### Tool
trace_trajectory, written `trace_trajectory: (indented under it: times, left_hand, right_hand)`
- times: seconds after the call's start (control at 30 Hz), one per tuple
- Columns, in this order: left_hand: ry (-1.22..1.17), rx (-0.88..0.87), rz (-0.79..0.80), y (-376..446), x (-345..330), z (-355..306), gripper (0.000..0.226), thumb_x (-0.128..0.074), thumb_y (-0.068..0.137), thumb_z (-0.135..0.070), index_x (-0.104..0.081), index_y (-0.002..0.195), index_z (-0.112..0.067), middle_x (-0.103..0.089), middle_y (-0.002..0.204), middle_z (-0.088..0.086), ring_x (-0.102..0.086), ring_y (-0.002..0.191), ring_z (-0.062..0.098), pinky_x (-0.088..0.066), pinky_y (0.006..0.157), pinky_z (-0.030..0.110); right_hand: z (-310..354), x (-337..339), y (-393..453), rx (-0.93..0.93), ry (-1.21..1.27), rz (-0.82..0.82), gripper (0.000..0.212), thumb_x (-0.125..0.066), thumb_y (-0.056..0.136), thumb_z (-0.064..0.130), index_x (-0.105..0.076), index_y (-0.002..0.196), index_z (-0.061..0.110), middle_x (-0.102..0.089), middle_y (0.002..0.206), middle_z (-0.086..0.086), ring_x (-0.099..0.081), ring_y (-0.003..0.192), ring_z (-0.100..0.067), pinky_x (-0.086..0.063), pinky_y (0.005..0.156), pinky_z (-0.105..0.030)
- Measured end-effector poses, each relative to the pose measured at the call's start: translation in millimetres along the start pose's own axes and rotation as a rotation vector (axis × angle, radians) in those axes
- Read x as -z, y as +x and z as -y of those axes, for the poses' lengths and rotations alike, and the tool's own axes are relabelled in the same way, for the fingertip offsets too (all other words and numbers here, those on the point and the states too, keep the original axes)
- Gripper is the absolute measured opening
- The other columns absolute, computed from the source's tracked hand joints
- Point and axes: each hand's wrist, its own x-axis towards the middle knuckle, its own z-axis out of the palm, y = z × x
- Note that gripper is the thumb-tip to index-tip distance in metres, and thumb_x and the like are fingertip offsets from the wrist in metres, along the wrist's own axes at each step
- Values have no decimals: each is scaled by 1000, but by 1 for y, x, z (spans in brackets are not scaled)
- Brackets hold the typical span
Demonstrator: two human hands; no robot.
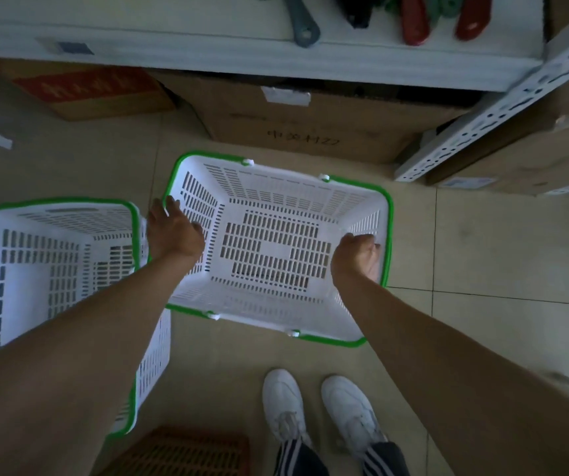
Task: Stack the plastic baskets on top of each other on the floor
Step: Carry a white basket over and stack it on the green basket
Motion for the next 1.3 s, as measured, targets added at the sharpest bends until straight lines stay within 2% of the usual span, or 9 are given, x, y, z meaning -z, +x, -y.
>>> trace_trajectory:
  times: [0.13, 0.3, 0.53, 0.7, 0.8, 0.9, 1.0, 1.1, 1.3]
  left_hand:
    - [-47, 51, 30, 16, -10, 0, 77, -47, 98, -27, -4, 153, 5, -8, 161, 25, -11, 149, 37, -14, 121, 44]
    - [-28, 92, 13, 24, -18, -2, 81, -51, 96, -30, -4, 153, 4, -10, 160, 25, -13, 149, 38, -16, 121, 46]
    - [-39, 161, -6, 13, -19, 1, 82, -55, 92, -27, -7, 153, 0, -20, 155, 25, -30, 136, 45, -38, 106, 54]
    - [-3, 258, 20, -15, -33, 14, 71, -53, 94, -27, -20, 147, 7, -24, 150, 30, -33, 134, 46, -34, 107, 49]
    - [-61, 325, 27, -37, -43, 22, 57, -53, 94, -21, -32, 138, 8, -30, 145, 28, -37, 130, 43, -40, 100, 50]
    - [-189, 400, 37, -57, -52, 22, 49, -52, 93, -15, -34, 134, 7, -38, 138, 26, -46, 124, 44, -44, 94, 52]
    - [-254, 448, 42, -71, -60, 21, 49, -49, 94, -13, -31, 136, 6, -41, 136, 25, -49, 122, 44, -45, 93, 52]
    - [-276, 454, 38, -81, -65, 23, 49, -49, 93, -14, -32, 135, 6, -42, 135, 25, -50, 122, 44, -45, 93, 53]
    - [-299, 454, 27, -93, -63, 25, 49, -48, 95, -15, -32, 134, 10, -41, 136, 28, -51, 121, 45, -46, 94, 52]
  right_hand:
    - [-14, 1, 12, 12, -26, -58, 34, -35, 97, 26, -54, 116, 5, -54, 125, -16, -52, 111, -36, -37, 93, -40]
    - [-22, 0, 23, 3, -105, -28, 32, -35, 98, 25, -54, 115, 5, -55, 123, -15, -53, 109, -34, -37, 94, -42]
    - [-23, 7, 34, 80, -255, -93, 30, -37, 96, 20, -55, 117, 8, -60, 119, -11, -57, 104, -29, -34, 92, -41]
    - [-24, 15, 40, 182, -268, -95, 25, -44, 94, 16, -56, 115, 11, -58, 115, -8, -56, 99, -26, -33, 89, -38]
    - [-31, 24, 44, 258, -269, -206, 23, -50, 92, 13, -55, 115, 12, -54, 116, -9, -54, 98, -26, -35, 87, -38]
    - [-40, 34, 49, 240, -280, -307, 33, -54, 88, 11, -50, 121, 11, -50, 120, -12, -51, 104, -28, -36, 87, -40]
    - [-54, 38, 56, 126, -337, -162, 38, -51, 89, 13, -47, 127, 7, -49, 125, -15, -50, 110, -33, -38, 94, -44]
    - [-62, 39, 58, 84, -318, -15, 37, -48, 88, 13, -45, 124, 5, -56, 121, -19, -56, 107, -38, -46, 94, -48]
    - [-58, 49, 60, 120, -276, 18, 33, -45, 90, 16, -45, 121, 6, -58, 118, -20, -59, 103, -41, -50, 88, -48]
